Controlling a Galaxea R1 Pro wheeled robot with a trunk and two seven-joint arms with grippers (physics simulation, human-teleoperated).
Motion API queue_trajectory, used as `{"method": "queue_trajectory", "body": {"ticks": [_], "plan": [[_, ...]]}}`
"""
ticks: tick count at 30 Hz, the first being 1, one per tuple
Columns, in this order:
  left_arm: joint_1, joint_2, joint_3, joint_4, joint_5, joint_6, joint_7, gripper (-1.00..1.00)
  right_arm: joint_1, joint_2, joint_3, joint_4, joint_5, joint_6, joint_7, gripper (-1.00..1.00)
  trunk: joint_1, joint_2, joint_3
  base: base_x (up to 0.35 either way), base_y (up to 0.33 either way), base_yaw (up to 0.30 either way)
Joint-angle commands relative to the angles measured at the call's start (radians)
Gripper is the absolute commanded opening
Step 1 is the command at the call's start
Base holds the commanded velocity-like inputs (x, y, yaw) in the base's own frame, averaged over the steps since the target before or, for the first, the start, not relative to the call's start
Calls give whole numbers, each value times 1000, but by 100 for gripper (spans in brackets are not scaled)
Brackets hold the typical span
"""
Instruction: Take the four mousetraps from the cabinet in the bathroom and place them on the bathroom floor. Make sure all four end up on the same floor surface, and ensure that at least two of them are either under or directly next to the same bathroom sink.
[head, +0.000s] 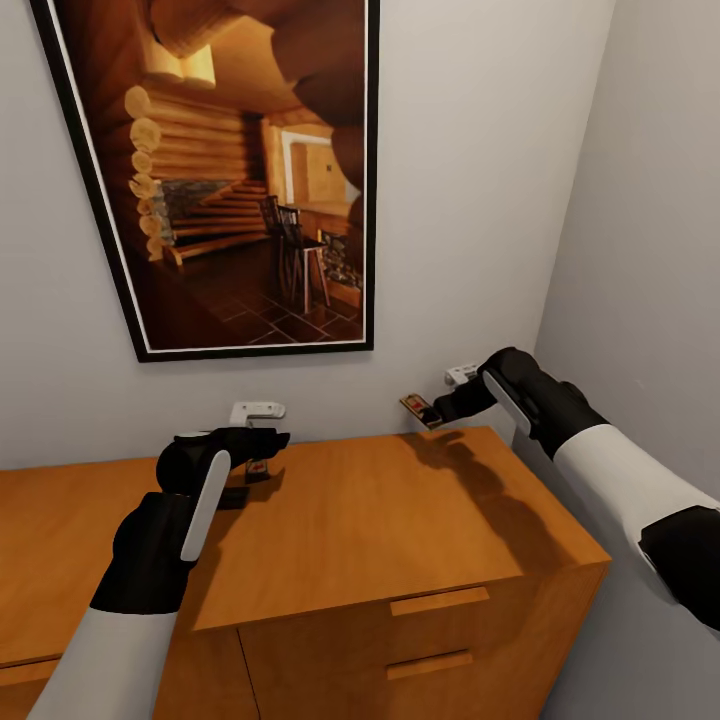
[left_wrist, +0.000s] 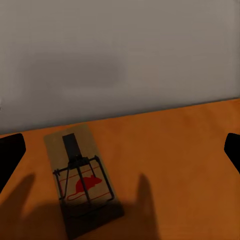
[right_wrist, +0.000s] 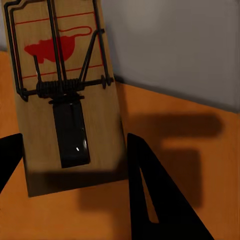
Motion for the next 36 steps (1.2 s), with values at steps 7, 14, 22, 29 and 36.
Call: {"method": "queue_trajectory", "body": {"ticks": [7, 14, 22, 29, 36], "plan": [[-1, -1, -1, 0, 11, 4, 10, 100, -1, -3, 11, -4, -1, 3, 0, -100, 0, -1, -1, 0, 0, 0], [-1, -1, -1, 0, 11, 4, 10, 100, -1, -4, 12, -4, 0, 3, 0, -100, 0, -1, -1, 0, 0, 0], [-1, 0, 1, 1, 12, 4, 10, 100, -1, -4, 10, -4, 0, 3, 0, -100, 0, -1, -1, 0, 0, 0], [-1, 0, 0, 1, 12, 4, 10, 100, -1, -5, 14, -4, 0, 3, 1, -100, 0, -1, -1, 0, 0, 0], [-1, 0, 1, 1, 12, 4, 10, 100, -1, -5, 11, -2, -3, 3, 0, -100, 0, -1, -1, 0, 0, 0]]}}
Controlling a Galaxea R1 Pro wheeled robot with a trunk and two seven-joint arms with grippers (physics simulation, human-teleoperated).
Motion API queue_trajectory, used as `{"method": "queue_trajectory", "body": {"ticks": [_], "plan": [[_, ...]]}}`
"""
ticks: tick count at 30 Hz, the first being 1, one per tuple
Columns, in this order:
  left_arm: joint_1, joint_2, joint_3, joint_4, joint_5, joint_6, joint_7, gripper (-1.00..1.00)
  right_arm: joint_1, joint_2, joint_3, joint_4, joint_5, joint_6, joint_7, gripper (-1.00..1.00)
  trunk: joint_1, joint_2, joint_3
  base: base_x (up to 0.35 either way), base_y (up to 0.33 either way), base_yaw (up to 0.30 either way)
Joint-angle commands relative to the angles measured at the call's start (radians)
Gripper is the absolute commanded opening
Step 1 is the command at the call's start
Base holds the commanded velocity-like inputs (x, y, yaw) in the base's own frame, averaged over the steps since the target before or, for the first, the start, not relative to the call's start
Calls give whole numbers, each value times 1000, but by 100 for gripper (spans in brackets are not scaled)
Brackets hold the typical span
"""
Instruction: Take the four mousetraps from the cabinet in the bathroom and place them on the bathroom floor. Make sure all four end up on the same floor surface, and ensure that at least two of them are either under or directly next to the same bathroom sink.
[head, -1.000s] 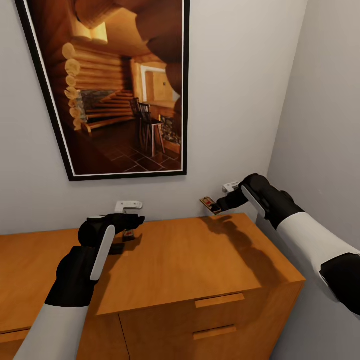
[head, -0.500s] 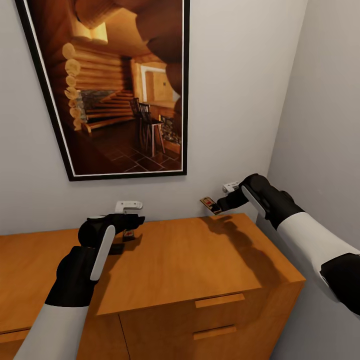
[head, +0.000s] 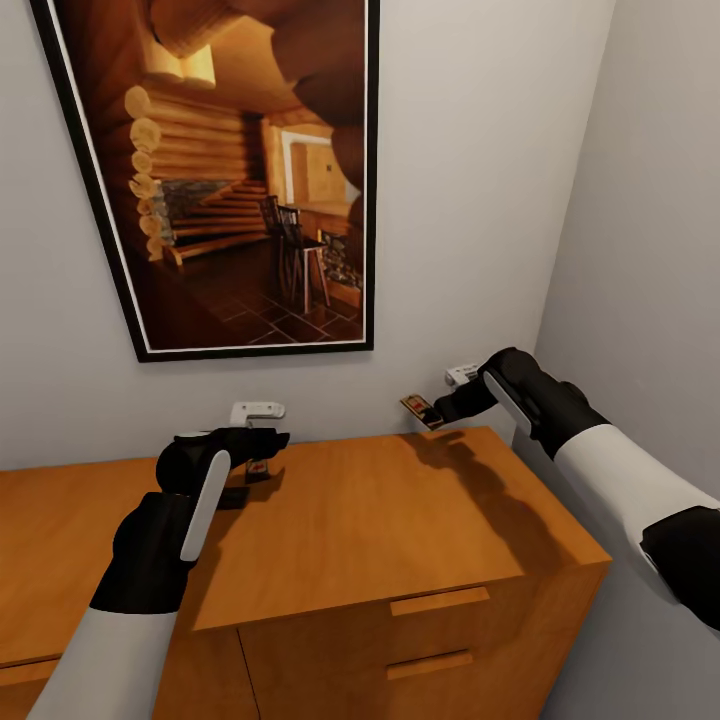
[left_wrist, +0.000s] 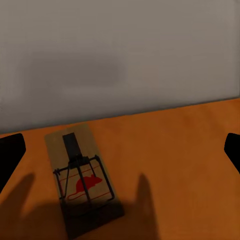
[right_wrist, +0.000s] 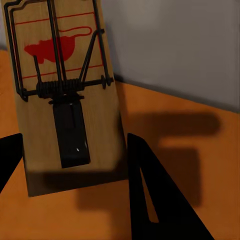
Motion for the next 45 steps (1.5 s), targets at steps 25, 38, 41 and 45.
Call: {"method": "queue_trajectory", "body": {"ticks": [25, 38, 41, 45], "plan": [[-1, 0, -3, -1, 13, 4, 10, 100, -1, -37, 9, -2, -1, 3, -1, -100, 0, -1, -1, -66, 0, 0], [-1, 11, 7, 4, 12, 4, 11, 100, -1, -36, 10, -2, -1, 3, -2, -100, 0, -1, -1, -61, 0, 0], [-1, 29, 58, 6, 8, 4, 12, 100, -1, -36, 10, -2, -1, 3, -2, -100, 0, -1, -1, -3, 0, 0], [-1, 79, 201, 6, -34, 4, 12, 100, -1, -35, 10, -3, -1, 3, -5, -100, 0, -1, -1, -1, 0, 0]]}}
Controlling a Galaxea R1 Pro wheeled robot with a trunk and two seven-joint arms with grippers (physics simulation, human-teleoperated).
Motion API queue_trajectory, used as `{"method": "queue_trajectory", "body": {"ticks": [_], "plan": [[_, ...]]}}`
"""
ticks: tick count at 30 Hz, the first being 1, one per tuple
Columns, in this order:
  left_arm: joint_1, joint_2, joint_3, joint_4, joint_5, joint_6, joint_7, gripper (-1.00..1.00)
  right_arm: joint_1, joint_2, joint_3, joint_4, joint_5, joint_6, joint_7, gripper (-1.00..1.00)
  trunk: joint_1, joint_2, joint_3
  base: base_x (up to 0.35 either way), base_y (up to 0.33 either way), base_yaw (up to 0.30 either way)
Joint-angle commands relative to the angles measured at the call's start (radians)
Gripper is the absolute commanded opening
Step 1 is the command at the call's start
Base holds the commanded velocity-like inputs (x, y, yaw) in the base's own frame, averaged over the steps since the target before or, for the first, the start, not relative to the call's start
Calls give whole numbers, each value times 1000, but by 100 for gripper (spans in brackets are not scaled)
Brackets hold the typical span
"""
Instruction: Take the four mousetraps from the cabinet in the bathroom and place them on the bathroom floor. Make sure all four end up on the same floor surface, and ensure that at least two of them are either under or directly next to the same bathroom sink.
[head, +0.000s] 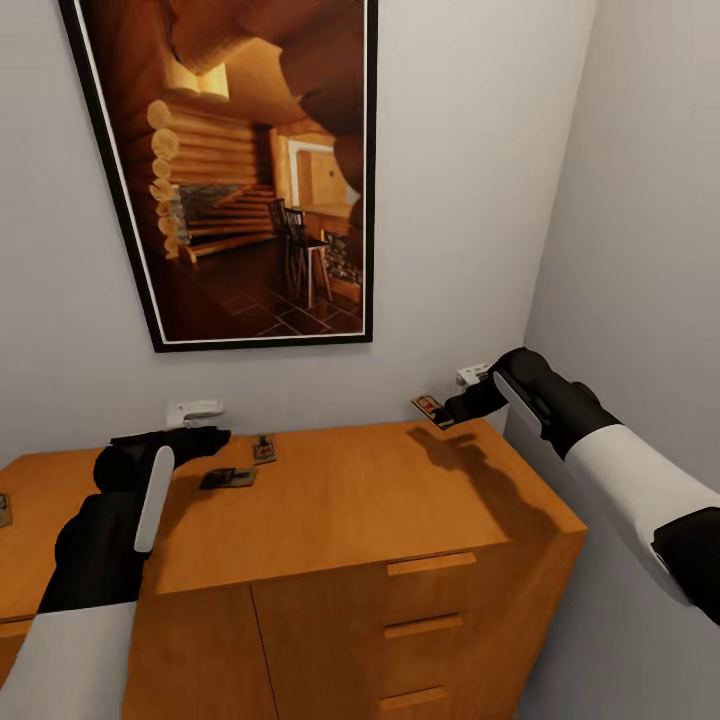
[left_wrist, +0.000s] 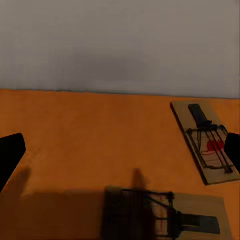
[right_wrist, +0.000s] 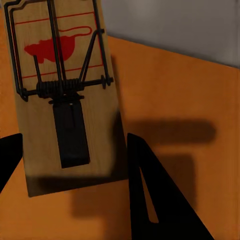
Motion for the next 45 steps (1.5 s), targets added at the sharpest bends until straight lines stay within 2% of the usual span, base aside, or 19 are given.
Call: {"method": "queue_trajectory", "body": {"ticks": [1, 3, 4, 7, 13, 18, 25, 35, 45], "plan": [[-1, 19, 48, 0, -3, 4, 9, 100, -1, -1, 4, -1, -5, 3, -2, -100, 0, -1, -1, 0, 0, 0], [-1, 38, 88, 0, -16, 4, 10, 100, -1, -1, 3, 0, -6, 3, -2, -100, 0, -1, -1, 0, 0, 0], [-1, 57, 117, 0, -25, 4, 10, 100, -1, -1, 3, 0, -6, 3, -3, -100, 0, -1, -1, 0, 0, 0], [-1, 89, 146, 0, -35, 4, 9, 100, -1, -1, 1, 0, -7, 3, -4, -100, 0, -1, -1, 0, 0, 0], [-1, 116, 167, -1, -45, 4, 10, 100, -1, -1, -1, 0, -8, 3, -6, -100, 0, -1, -1, 0, 0, 0], [-1, 144, 169, -1, -43, 4, 10, 100, -1, -1, 1, 1, -8, 3, -18, -100, 0, -1, -1, 0, 0, 0], [-1, 158, 170, -3, -37, 4, 9, 100, -1, -3, -4, 3, -11, 3, -24, -100, 0, -1, -1, 0, 0, 0], [-1, 153, 172, -4, -33, 4, 9, 100, -1, -32, -7, 2, -10, 3, -26, -100, 0, -1, -1, 0, 0, 0], [8, 152, 173, -5, -31, 4, 8, 100, -1, -37, -1, 2, -7, 3, -26, -100, 0, -1, -1, 0, 0, 0]]}}
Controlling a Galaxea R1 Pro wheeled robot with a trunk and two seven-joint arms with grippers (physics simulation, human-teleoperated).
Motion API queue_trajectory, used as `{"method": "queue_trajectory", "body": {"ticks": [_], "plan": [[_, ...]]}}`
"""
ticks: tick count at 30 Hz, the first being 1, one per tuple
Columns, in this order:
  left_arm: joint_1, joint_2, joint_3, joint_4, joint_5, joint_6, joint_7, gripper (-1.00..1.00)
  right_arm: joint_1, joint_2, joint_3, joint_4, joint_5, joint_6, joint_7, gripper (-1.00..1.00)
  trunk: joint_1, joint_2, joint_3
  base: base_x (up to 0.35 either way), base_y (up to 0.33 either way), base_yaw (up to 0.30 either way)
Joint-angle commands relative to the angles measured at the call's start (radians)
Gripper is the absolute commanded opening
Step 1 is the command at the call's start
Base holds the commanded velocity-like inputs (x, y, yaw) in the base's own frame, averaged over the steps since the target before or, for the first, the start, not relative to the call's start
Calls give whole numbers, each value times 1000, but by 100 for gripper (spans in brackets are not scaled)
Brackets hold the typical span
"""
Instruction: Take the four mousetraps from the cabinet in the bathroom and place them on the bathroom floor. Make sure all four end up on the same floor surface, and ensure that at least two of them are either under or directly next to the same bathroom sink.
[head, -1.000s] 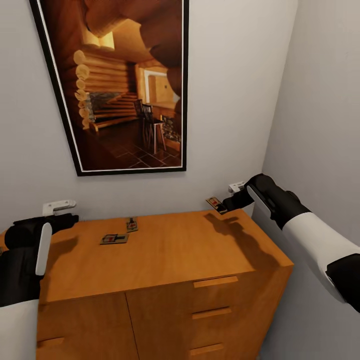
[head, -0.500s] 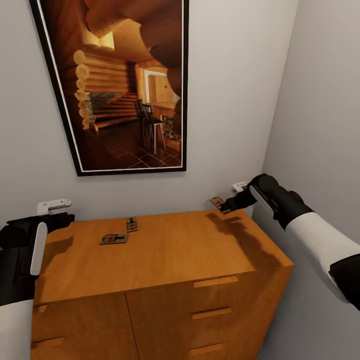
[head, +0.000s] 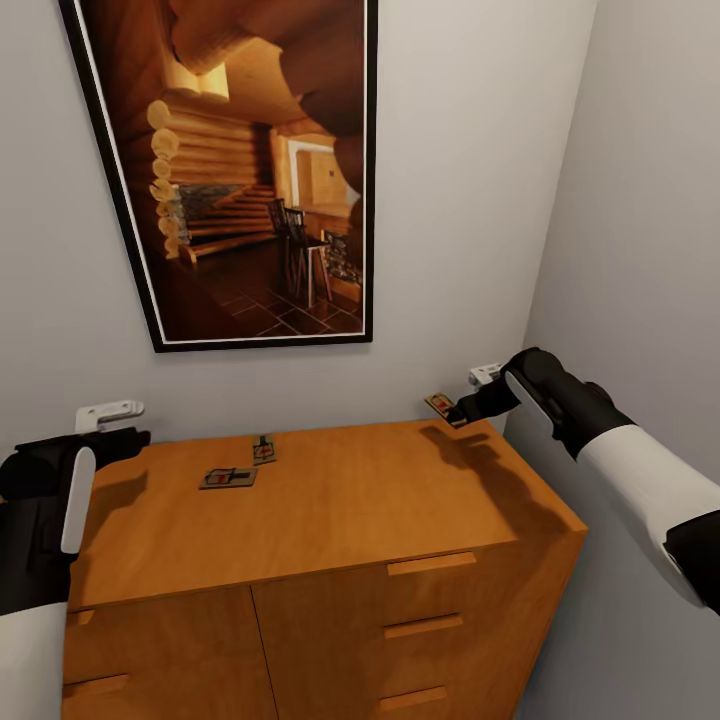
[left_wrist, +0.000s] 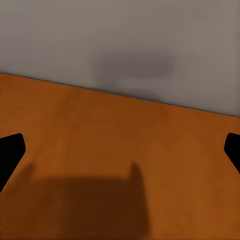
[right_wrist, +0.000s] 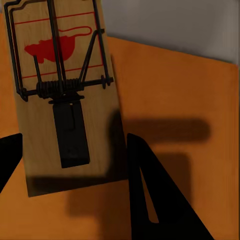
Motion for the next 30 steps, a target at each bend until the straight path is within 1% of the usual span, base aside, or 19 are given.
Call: {"method": "queue_trajectory", "body": {"ticks": [1, 6, 9, 10, 14, 17, 30], "plan": [[-1, 2, 0, 1, 7, 4, 7, 100, -1, -2, 5, -1, -6, 3, 0, -100, 0, -1, -1, 0, 0, 0], [0, 10, 2, 4, 9, 4, 7, 100, -1, -3, 6, -1, -8, 3, 2, -100, 0, -1, -1, 0, 0, 0], [0, 20, 2, 7, 11, 4, 7, 100, -1, -3, 5, -1, -8, 3, 3, -100, 0, -1, -1, 0, 0, 0], [0, 28, 2, 9, 11, 4, 7, 100, -1, -3, 3, -1, -10, 3, 3, -100, 0, -1, -1, 0, 0, 0], [0, 38, 1, 11, 13, 4, 7, 100, -1, -2, 1, -1, -11, 3, 4, -100, 0, -1, 0, 0, 0, 0], [0, 40, 0, 12, 13, 4, 6, 100, -1, 0, 0, -1, -11, 3, 3, -100, 0, -1, 2, 0, 0, 8], [1, 35, -1, 14, 13, 4, 6, 100, -1, 12, -1, -3, -14, 3, 3, -100, 0, -1, 3, 0, 0, 2]]}}
